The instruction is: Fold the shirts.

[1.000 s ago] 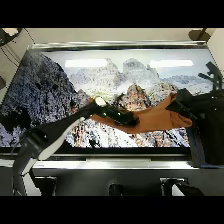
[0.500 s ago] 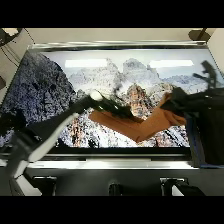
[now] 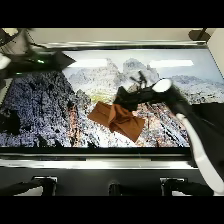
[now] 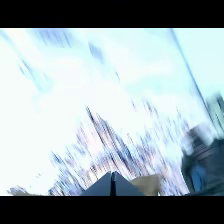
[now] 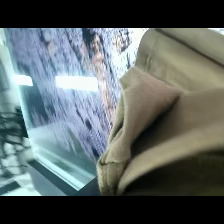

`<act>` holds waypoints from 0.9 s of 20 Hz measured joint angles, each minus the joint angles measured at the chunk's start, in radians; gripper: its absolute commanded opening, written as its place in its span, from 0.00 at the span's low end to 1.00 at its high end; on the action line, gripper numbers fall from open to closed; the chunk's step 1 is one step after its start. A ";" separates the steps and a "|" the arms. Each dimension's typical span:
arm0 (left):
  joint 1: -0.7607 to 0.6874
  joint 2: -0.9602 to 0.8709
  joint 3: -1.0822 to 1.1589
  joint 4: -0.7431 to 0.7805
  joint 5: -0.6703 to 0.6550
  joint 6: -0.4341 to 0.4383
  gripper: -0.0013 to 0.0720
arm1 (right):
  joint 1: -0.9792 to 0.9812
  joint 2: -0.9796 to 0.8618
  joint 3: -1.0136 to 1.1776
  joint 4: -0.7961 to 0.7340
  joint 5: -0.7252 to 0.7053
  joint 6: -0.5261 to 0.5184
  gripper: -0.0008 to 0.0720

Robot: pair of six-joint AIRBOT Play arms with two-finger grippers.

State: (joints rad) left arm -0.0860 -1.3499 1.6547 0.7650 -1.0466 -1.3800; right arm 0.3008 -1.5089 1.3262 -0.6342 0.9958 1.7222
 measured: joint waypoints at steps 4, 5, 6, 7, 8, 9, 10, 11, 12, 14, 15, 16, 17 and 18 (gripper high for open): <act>0.056 0.100 0.000 0.010 -0.034 0.000 0.05 | 0.046 -0.124 0.000 0.134 -0.080 -0.075 0.96; 0.061 0.112 0.000 0.011 -0.045 0.000 0.05 | 0.038 -0.131 0.000 0.146 -0.078 -0.097 0.96; 0.064 0.119 -0.002 0.011 -0.052 0.001 0.05 | 0.019 -0.130 0.000 0.153 -0.063 -0.115 0.96; 0.068 0.124 -0.004 0.013 -0.058 0.003 0.05 | -0.007 -0.121 0.000 0.148 -0.047 -0.126 0.96; 0.071 0.127 -0.009 0.018 -0.059 0.005 0.05 | -0.043 -0.104 0.000 0.133 -0.021 -0.133 0.96; 0.074 0.130 -0.013 0.020 -0.061 0.008 0.05 | -0.082 -0.084 0.001 0.102 0.011 -0.133 0.95; 0.074 0.131 -0.019 0.022 -0.065 0.010 0.05 | -0.128 -0.062 0.000 0.047 0.053 -0.127 0.93; 0.074 0.132 -0.026 0.022 -0.067 0.012 0.05 | -0.170 -0.041 -0.002 -0.023 0.103 -0.111 0.93; 0.074 0.134 -0.032 0.023 -0.069 0.015 0.05 | -0.211 -0.019 -0.014 -0.116 0.158 -0.090 0.91; 0.076 0.134 -0.041 0.026 -0.069 0.018 0.05 | -0.264 0.018 -0.085 -0.277 0.251 -0.054 0.86; 0.076 0.135 -0.044 0.026 -0.069 0.019 0.05 | -0.284 0.036 -0.142 -0.316 0.267 -0.040 0.85; 0.076 0.136 -0.045 0.025 -0.072 0.020 0.05 | -0.293 0.046 -0.202 -0.329 0.259 -0.039 0.85; 0.076 0.136 -0.047 0.025 -0.071 0.021 0.05 | -0.295 0.055 -0.265 -0.308 0.241 -0.048 0.84; 0.076 0.135 -0.048 0.026 -0.071 0.021 0.05 | -0.291 0.060 -0.317 -0.275 0.210 -0.064 0.77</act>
State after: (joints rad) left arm -0.0101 -1.2144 1.6066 0.7906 -1.1179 -1.3590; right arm 0.0101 -1.4487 1.0088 -0.9092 1.2057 1.6585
